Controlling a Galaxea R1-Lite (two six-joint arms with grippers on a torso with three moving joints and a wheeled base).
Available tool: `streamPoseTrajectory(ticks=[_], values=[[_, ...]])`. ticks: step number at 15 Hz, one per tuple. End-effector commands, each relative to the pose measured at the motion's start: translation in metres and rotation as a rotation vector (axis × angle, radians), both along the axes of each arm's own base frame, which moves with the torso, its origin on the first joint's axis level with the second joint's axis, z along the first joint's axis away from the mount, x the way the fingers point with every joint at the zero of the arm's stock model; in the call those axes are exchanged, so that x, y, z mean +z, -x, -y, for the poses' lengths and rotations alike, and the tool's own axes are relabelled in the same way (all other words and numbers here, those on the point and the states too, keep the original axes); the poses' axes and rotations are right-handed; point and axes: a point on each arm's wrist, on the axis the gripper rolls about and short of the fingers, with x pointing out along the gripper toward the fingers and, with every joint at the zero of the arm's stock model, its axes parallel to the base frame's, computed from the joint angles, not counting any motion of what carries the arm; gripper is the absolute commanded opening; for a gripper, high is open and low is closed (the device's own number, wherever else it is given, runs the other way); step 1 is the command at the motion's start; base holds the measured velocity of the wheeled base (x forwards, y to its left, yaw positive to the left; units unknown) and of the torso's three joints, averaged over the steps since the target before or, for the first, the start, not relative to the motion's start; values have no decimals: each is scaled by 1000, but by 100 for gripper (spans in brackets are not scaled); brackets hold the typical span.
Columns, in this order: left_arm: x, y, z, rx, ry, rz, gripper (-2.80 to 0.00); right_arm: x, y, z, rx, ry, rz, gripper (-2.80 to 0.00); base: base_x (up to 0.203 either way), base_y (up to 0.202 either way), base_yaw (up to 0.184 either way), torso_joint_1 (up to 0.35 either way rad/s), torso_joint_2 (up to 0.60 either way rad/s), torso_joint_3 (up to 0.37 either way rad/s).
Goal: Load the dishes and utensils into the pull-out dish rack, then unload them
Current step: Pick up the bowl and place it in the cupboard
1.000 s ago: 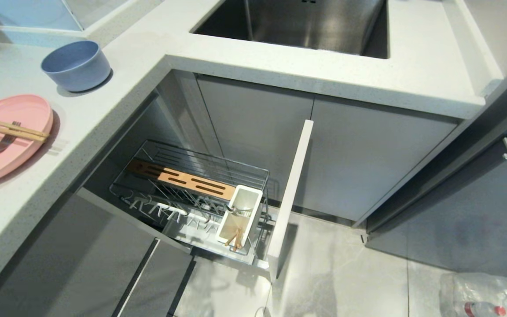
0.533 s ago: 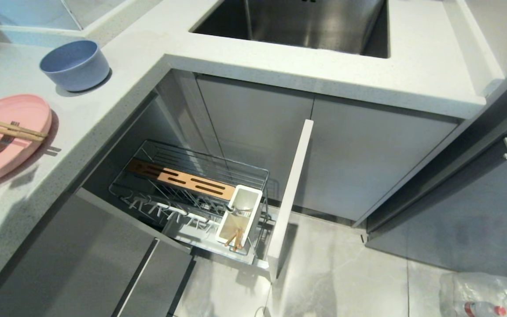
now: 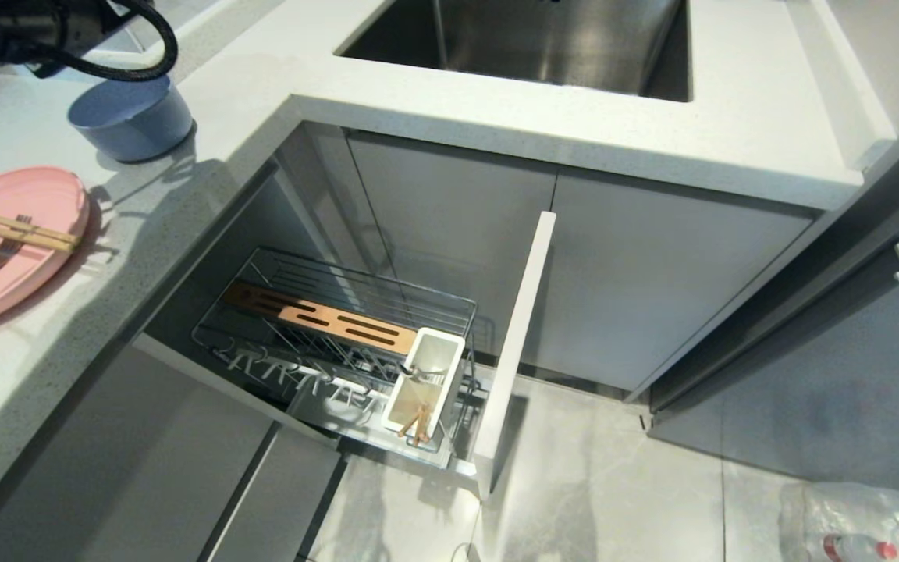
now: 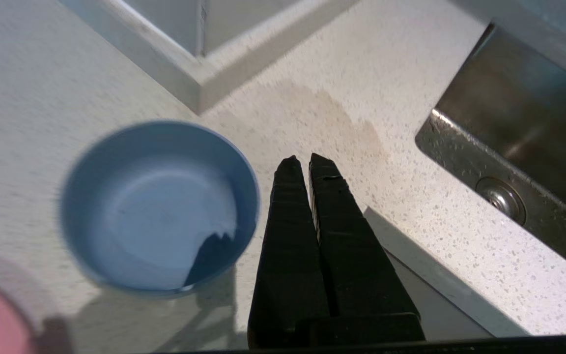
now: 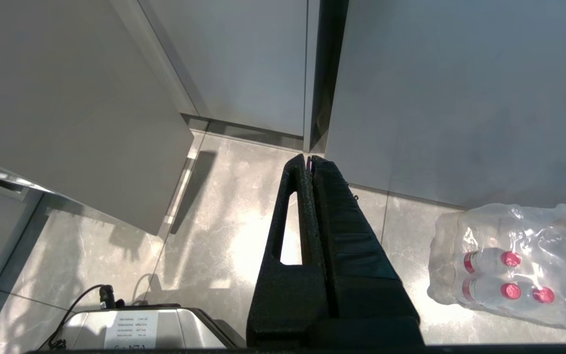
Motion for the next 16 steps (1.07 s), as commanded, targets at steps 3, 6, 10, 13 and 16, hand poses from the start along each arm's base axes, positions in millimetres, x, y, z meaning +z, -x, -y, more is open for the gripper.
streamPoseTrajectory(ticks=[3,6,10,13,16], values=[[-24,-33,0,47,5,-78,-280,0,0,0,-1,0,-2,-280,0,0,0,0,0,0],[-22,-30,-5,103,21,-70,-280,0,0,0,0,0,0,-280,0,0,0,0,0,0],[-24,-34,-6,126,18,-78,-280,0,0,0,0,0,0,-280,0,0,0,0,0,0],[-24,-34,-6,124,15,-78,0,0,0,0,0,0,0,-280,0,0,0,0,0,0],[-27,-38,-6,126,1,-93,0,0,0,0,0,0,0,-280,0,0,0,0,0,0]])
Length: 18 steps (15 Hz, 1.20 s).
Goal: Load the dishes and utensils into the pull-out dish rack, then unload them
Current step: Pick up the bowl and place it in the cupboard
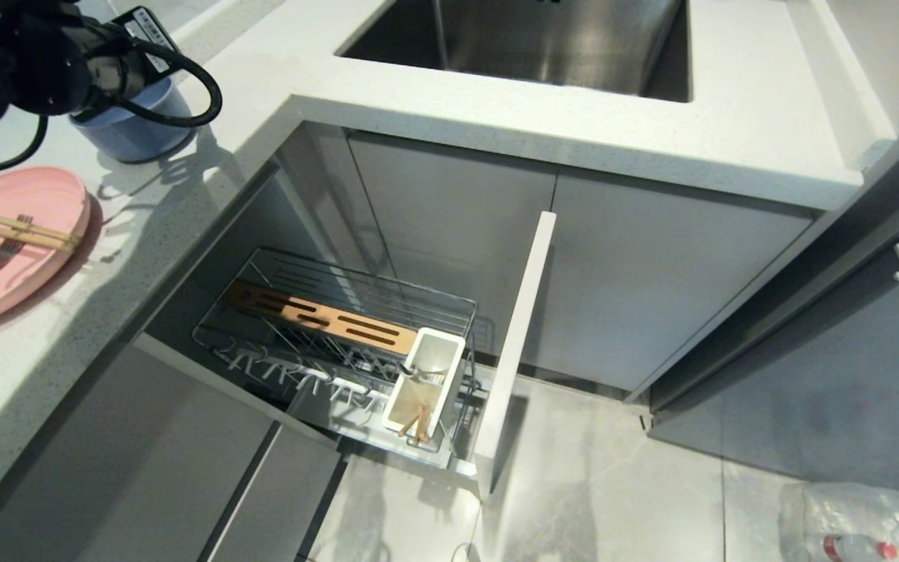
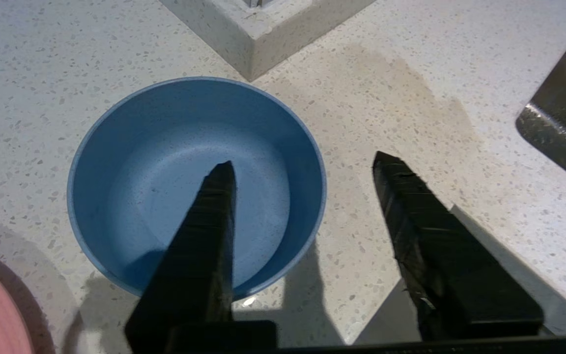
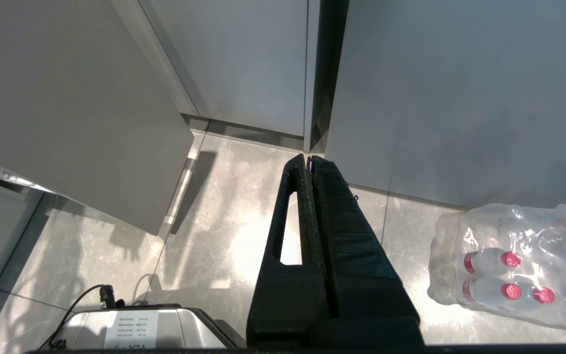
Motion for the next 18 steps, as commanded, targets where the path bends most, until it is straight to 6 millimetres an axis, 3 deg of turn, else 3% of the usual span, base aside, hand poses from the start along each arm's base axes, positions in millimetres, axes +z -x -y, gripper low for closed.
streamPoseTrajectory(ticks=[1,10,18], values=[[-1,-1,0,4,-5,-5,0,0,0,0,1,0,1,-280,0,0,0,0,0,0],[-25,-31,-7,-11,-108,-97,0,0,0,0,1,0,0,-280,0,0,0,0,0,0],[-28,-34,-11,-1,-113,-110,0,0,0,0,1,0,1,-280,0,0,0,0,0,0]])
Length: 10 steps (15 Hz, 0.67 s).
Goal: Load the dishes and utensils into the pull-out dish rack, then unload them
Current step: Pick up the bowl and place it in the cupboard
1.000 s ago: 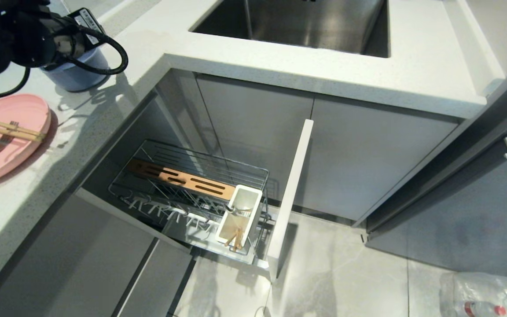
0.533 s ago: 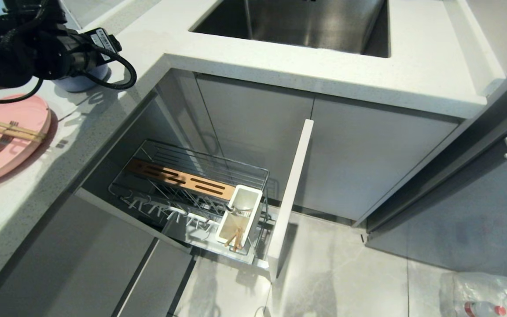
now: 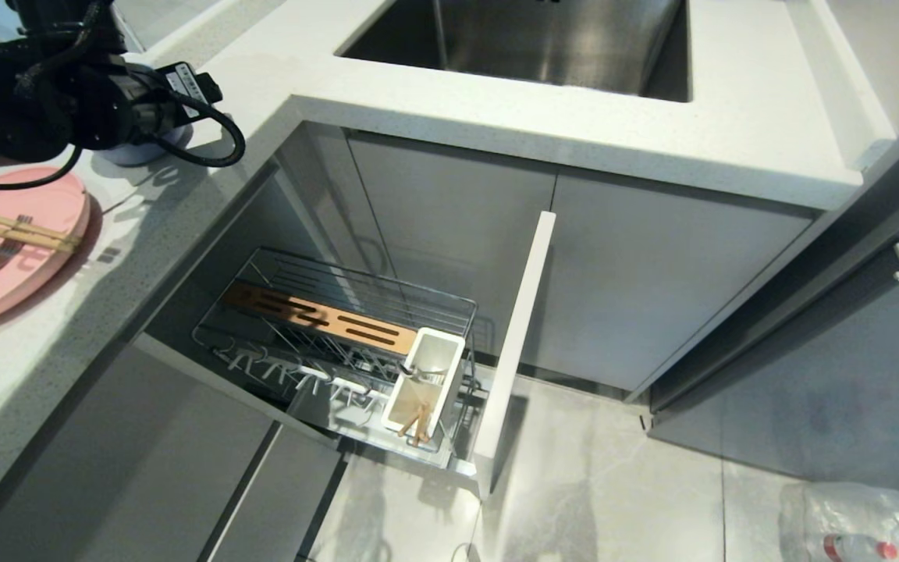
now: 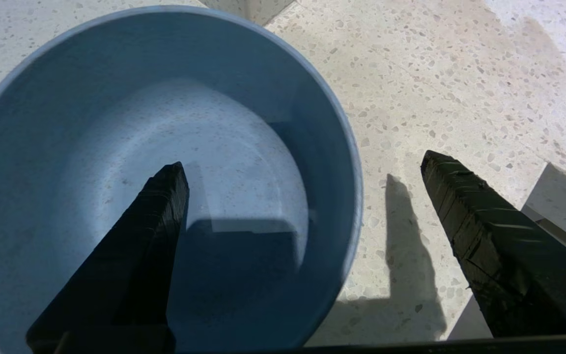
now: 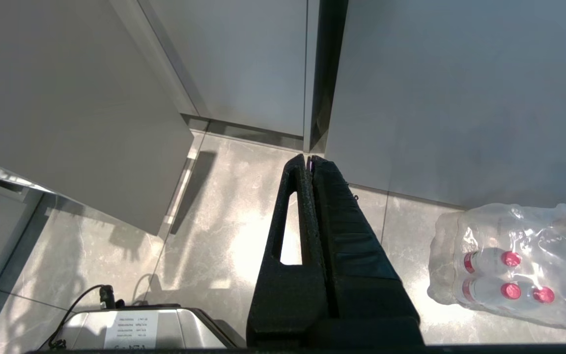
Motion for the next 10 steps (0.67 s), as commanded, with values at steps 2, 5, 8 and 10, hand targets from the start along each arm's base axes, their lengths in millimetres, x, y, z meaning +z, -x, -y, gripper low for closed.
streamPoseTrajectory(ticks=[2,5,8,10], values=[[1,1,-1,4,2,1,-280,0,0,0,1,0,1,-280,0,0,0,0,0,0],[2,2,-1,5,4,8,-280,0,0,0,-1,0,1,-280,0,0,0,0,0,0],[3,3,-1,5,4,8,-280,0,0,0,1,0,1,-280,0,0,0,0,0,0],[4,5,-1,5,4,12,-280,0,0,0,-1,0,-1,-280,0,0,0,0,0,0]])
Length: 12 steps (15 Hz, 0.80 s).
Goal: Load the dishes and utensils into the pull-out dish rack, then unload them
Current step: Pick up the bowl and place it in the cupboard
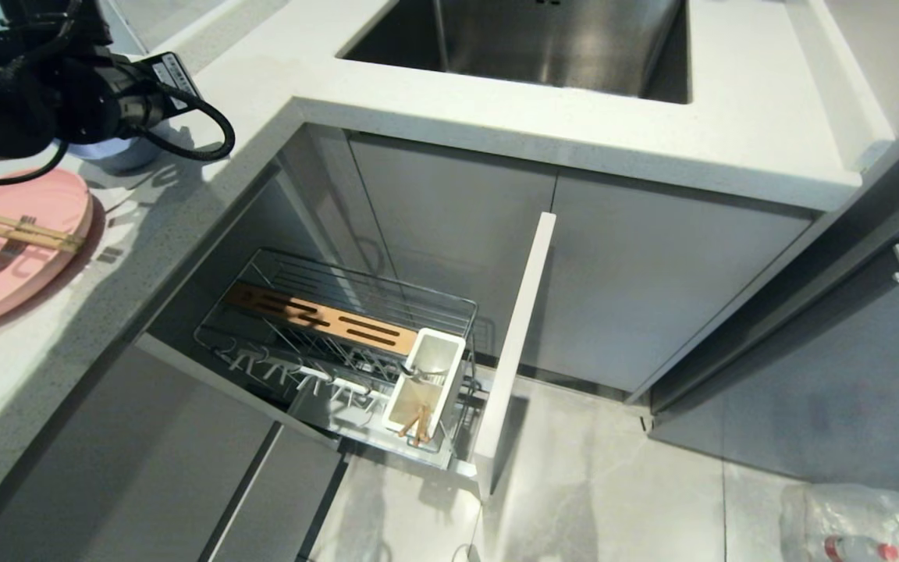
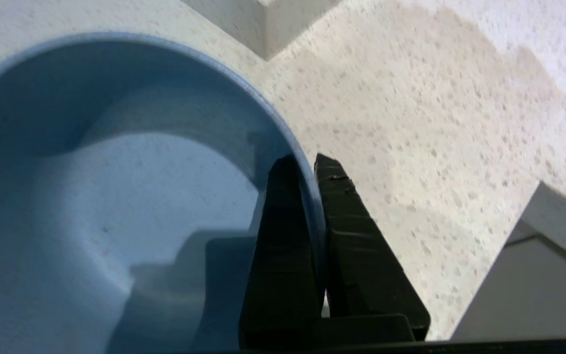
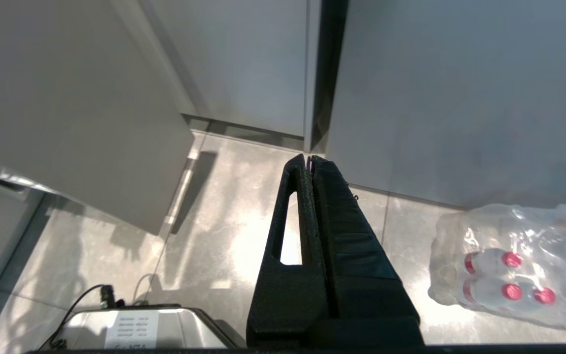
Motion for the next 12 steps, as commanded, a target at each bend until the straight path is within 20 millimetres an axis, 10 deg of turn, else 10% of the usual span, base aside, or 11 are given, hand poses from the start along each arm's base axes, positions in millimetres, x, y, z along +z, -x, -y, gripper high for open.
streamPoseTrajectory(ticks=[1,12], values=[[2,3,0,0,3,2,-280,0,0,0,1,0,-1,-280,0,0,0,0,0,0],[59,96,7,-81,17,171,-280,0,0,0,1,0,0,-280,0,0,0,0,0,0]])
